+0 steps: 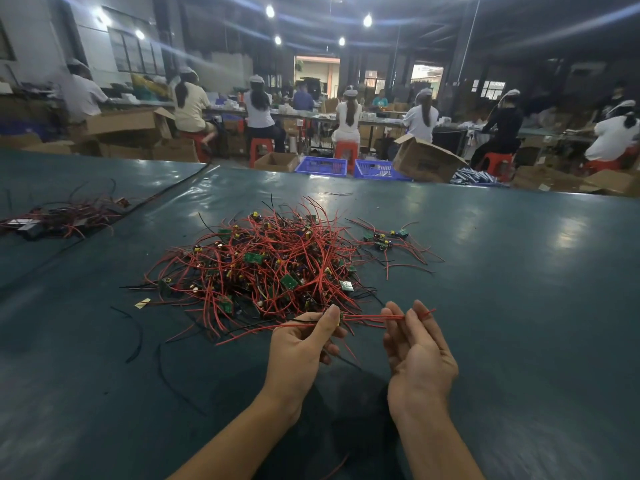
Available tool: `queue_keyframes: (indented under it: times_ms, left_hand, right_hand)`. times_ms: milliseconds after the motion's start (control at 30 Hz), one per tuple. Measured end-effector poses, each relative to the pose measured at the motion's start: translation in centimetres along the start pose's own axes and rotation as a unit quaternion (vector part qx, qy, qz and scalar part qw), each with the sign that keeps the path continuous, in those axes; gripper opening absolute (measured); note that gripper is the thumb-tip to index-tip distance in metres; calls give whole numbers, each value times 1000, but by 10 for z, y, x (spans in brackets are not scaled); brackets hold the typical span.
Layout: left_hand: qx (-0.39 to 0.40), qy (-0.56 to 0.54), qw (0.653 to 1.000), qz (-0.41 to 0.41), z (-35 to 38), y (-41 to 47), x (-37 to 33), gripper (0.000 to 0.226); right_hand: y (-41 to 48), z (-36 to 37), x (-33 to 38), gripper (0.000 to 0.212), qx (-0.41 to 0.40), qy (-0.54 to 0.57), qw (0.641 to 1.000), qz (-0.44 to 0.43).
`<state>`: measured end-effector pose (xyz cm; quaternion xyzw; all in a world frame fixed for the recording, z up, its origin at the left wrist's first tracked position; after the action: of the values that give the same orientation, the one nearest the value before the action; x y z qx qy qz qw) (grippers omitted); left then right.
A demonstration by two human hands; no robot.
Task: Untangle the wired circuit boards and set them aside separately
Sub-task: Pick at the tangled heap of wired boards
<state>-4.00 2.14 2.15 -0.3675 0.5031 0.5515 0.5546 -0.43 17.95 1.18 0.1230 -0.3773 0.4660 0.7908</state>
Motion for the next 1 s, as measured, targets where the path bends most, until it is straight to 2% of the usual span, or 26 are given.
queue_keyframes:
  times_ms: [100, 533, 733, 933, 1000]
  left_hand:
    - [-3, -2, 1000, 2, -1, 1, 0, 28]
    - [-3, 0, 1000, 10, -4, 1, -1, 34]
    - [-17, 21, 999, 39, -7, 0, -6, 35]
    - [-48, -120, 991, 20, -24, 8, -14, 38]
    - [-27, -167, 986, 4, -25, 13, -18, 40]
  right_hand:
    - [0, 1, 2, 20, 7, -7, 1000, -16]
    - [-3, -2, 2, 18, 17, 12, 999, 30]
    - [-1, -2, 1, 12, 29, -5, 999, 41]
    - [1, 7, 4, 11, 132, -30, 989, 56]
    - [1, 9, 5, 35, 157, 5, 985, 72]
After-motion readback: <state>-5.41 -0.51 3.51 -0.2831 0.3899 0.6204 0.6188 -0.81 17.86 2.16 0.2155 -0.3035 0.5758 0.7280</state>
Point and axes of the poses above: each hand's wrist, its own y-axis towards the middle knuckle, its own z-axis out of the palm, x = y × z, the point moved 7 cm from there along y, towards the middle knuckle, and after that the axes turned 6 degrees about x, right-handed, at the moved point
